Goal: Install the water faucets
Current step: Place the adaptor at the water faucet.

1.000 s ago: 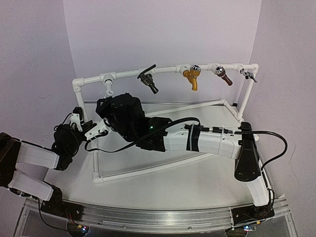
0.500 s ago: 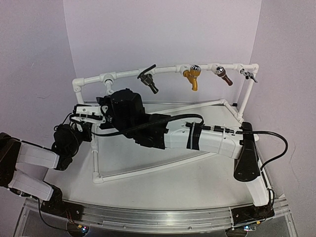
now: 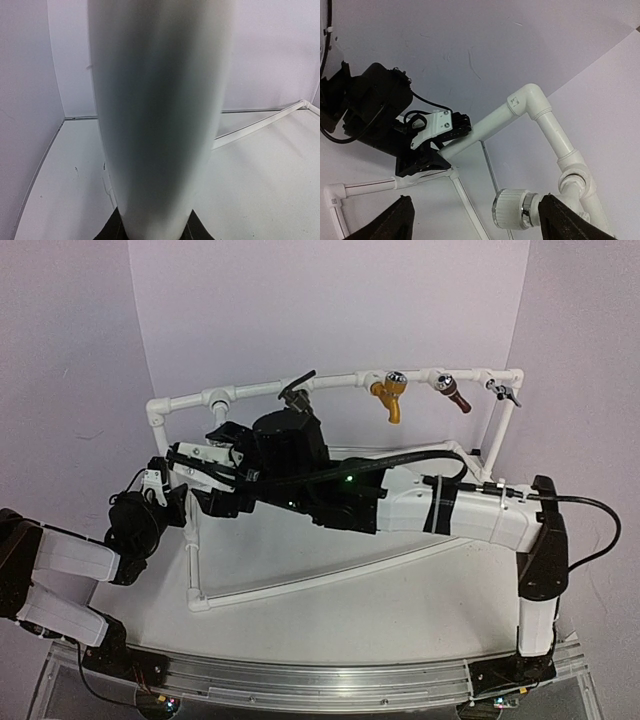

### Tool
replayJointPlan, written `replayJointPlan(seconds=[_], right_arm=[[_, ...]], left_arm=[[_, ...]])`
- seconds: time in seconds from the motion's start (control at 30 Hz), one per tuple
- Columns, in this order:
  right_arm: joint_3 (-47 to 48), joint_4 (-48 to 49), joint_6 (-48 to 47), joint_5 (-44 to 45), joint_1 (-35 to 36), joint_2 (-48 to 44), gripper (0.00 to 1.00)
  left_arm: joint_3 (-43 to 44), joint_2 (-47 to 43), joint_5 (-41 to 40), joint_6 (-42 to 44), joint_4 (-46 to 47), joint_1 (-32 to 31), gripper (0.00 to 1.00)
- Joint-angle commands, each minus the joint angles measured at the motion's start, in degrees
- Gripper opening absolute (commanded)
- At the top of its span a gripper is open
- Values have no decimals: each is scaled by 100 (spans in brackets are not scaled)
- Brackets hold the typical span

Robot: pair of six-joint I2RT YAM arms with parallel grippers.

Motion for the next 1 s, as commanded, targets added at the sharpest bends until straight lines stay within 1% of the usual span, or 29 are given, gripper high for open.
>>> replayJointPlan(seconds=[0.0,0.1,0.27,0.47,0.53,0.6,0.67,0.87,0.97], right_arm=[[-134,-269,-1534,296,-23,-695,93],[-78,-492,-2568,737,2,-640,94],[57,-413,-4196,1224,10,-367,93],[16,789,-6453,1781,14,95,93],[108,908,-7019,1820,29,214,92],[261,918,-7365,1928,25,374,91],[392,925,-7503,1891,23,468,91],[791,857,-7569,1848,18,725,88],[920,817,-7555,1859,-17,837,84]], left_arm=[[177,-15,1015,-149,-27,-216,0],[186,8,1027,-149,-27,-216,0],[188,16,1020,-147,-33,-219,0],[179,-3,1018,-140,-31,-216,0],[175,7,1007,-140,-24,-221,0],[179,3,1008,-142,-7,-216,0],[178,-3,1006,-142,-14,-213,0],[176,-4,1025,-149,6,-217,0],[174,3,1024,-149,6,-216,0]])
